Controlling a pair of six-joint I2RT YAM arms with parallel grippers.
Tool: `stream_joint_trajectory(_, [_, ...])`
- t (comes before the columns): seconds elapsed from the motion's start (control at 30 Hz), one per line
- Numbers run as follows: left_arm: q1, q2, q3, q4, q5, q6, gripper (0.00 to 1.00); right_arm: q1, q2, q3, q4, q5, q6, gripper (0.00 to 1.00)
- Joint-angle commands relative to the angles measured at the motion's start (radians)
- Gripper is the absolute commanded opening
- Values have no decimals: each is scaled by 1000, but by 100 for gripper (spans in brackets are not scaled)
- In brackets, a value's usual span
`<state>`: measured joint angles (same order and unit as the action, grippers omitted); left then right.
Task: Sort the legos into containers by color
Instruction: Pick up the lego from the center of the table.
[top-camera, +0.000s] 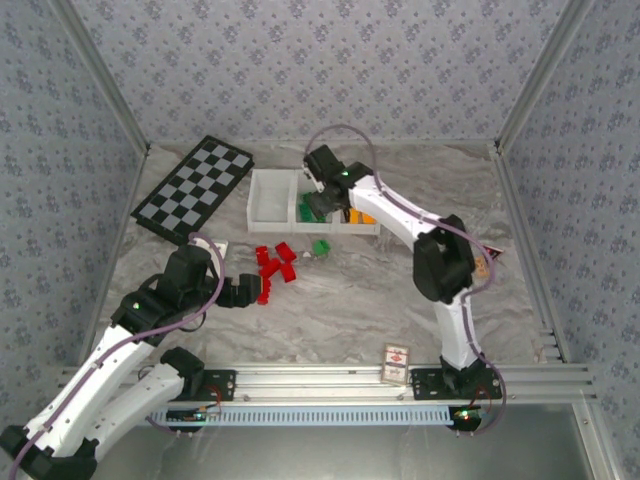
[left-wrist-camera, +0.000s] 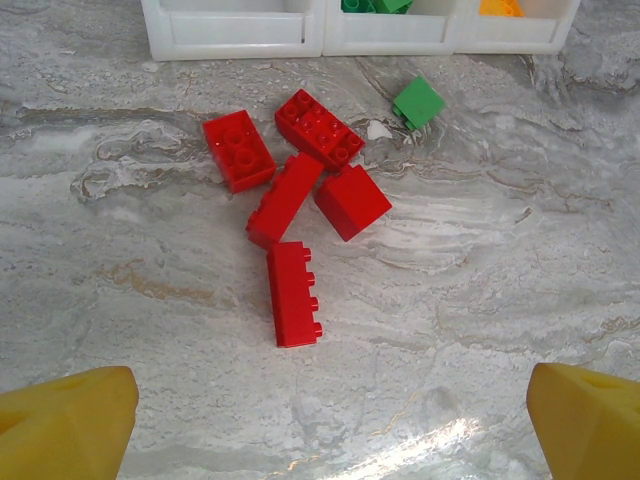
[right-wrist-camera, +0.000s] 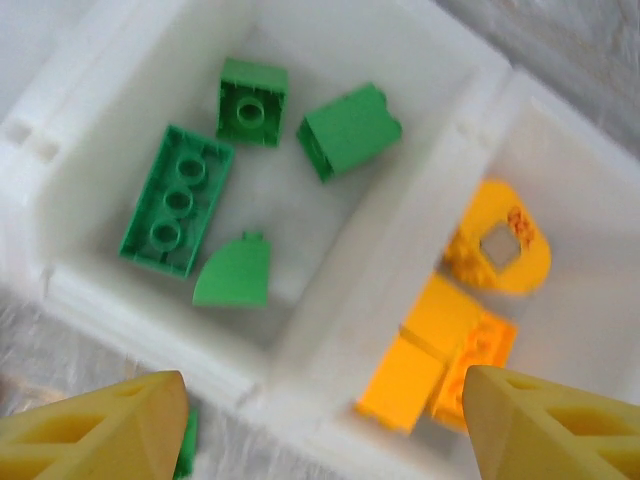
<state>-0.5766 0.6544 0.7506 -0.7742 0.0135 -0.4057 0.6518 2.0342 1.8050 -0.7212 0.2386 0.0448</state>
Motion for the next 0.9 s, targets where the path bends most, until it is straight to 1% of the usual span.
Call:
stream_joint_trajectory(0.0, [-6, -6, -2, 14, 15, -2, 100, -10, -106, -154, 98, -74, 270, 76])
stream_joint_trajectory(0.13, [-6, -3, -2, 14, 19, -2, 100, -1, -149, -288, 166, -145, 382, 79])
stream_joint_trajectory(0.2, [-6, -2, -2, 15, 22, -1, 100, 11, -148, -321, 185, -176, 401, 80])
stream_joint_trajectory(0.3, [-6, -2, -4, 16, 23, -1, 100, 33, -132, -334, 190, -183, 409, 83])
stream_joint_trajectory(0.53, [-6, -2, -3, 15, 23, -1, 100, 57, -68, -295, 157, -173, 394, 84])
stream_joint_trajectory(0.73, [-6, -3, -2, 15, 23, -1, 100, 85, 6, -222, 74, -122, 348, 83])
stream_joint_trajectory(0.87, [-6, -2, -4, 16, 23, -1, 100, 103, 53, -183, 39, -109, 316, 82])
